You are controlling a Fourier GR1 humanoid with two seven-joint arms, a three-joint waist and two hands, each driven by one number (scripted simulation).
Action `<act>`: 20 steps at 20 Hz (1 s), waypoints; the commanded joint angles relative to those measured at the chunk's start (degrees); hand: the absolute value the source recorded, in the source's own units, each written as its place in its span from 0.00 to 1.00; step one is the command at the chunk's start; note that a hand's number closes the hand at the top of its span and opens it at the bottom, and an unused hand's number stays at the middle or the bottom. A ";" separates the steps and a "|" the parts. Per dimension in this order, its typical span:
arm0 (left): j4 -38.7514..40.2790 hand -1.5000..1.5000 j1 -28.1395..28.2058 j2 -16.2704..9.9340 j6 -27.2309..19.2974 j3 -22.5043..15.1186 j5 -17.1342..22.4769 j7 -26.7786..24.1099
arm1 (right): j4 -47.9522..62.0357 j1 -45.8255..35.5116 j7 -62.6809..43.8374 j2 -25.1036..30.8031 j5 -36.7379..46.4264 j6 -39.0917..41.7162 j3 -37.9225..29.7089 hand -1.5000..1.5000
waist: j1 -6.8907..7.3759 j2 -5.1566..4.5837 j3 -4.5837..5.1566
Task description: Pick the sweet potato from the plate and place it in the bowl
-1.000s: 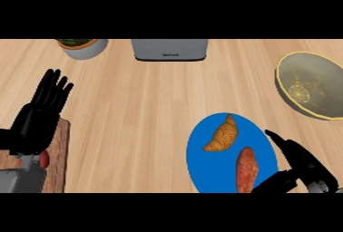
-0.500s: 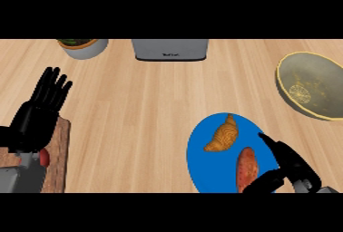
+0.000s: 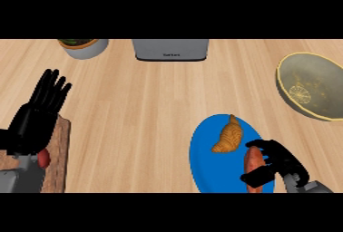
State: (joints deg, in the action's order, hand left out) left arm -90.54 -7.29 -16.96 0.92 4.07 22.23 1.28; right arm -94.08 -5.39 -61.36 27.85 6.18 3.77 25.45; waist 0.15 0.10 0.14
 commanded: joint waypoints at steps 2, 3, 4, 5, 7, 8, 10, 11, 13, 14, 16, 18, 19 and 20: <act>-4.18 0.50 0.79 3.54 -3.76 -3.22 -3.17 1.46 | 4.32 -2.38 0.11 -0.28 3.24 5.05 3.04 1.00 | 0.28 -0.08 -0.16; -0.65 0.50 -1.14 -0.13 0.00 1.60 -0.26 1.17 | 2.72 -3.20 -1.44 -0.23 2.61 6.70 1.70 1.00 | 0.03 -0.10 -0.13; -0.53 0.50 -0.48 -0.54 0.96 1.60 0.19 2.33 | 1.22 -3.59 -2.32 0.54 1.71 8.24 0.78 1.00 | -0.01 -0.08 -0.13; 0.82 0.50 1.59 1.84 1.14 0.20 -1.92 -2.93 | -1.23 -1.71 -3.73 -0.04 3.87 6.80 3.39 1.00 | -0.13 -0.07 -0.11; -2.73 0.50 1.48 2.58 -0.54 -0.86 -1.82 1.40 | -0.77 -2.32 -3.22 0.59 3.10 9.10 1.80 1.00 | -0.10 -0.02 -0.13; -1.30 0.50 1.21 1.75 0.79 0.50 -1.66 0.12 | 1.86 -2.29 -0.82 -1.67 5.74 7.63 3.35 1.00 | -0.04 -0.07 -0.13; 1.45 0.50 -0.24 1.10 2.96 2.68 -0.78 -1.13 | 3.08 -3.74 1.33 -0.66 5.90 10.11 -0.17 1.00 | -0.13 -0.10 -0.13; -3.34 0.50 0.80 2.87 -0.98 -0.37 -3.07 2.15 | 3.07 -5.02 -2.19 -3.35 7.63 8.90 2.83 1.00 | 0.04 -0.06 -0.14; 0.27 0.50 -0.25 2.71 0.98 1.17 -2.50 0.38 | 5.31 -3.65 3.75 -2.24 10.36 9.33 2.19 1.00 | -0.10 -0.10 -0.14; -1.98 0.50 0.30 1.72 1.51 2.06 -1.62 2.02 | 2.19 -3.77 0.08 -3.00 10.88 10.04 2.51 1.00 | -0.08 -0.05 -0.13; -0.47 0.50 -1.19 2.46 0.87 1.08 -1.36 1.80 | 0.47 -4.35 16.00 4.23 12.99 11.86 6.27 1.00 | -0.12 -0.02 -0.19; -0.37 0.50 0.83 1.56 2.27 1.93 -0.96 0.53 | -3.54 -5.83 25.67 9.53 15.37 14.36 8.34 1.00 | 0.48 0.18 -0.24; -0.30 0.50 -0.10 1.11 1.82 2.15 -1.08 1.32 | -5.93 -5.81 31.17 12.54 16.58 15.53 9.63 1.00 | -0.01 0.40 -0.35; -0.46 0.50 0.17 1.17 1.59 2.27 -0.74 1.98 | -8.79 -6.61 35.17 13.68 18.38 15.20 11.06 1.00 | 0.08 0.75 -0.41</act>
State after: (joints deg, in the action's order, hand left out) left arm -90.98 -7.16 -15.50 2.65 5.99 21.23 2.52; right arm -96.95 -10.32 -39.64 35.51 19.92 16.37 32.37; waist 0.15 0.37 -0.10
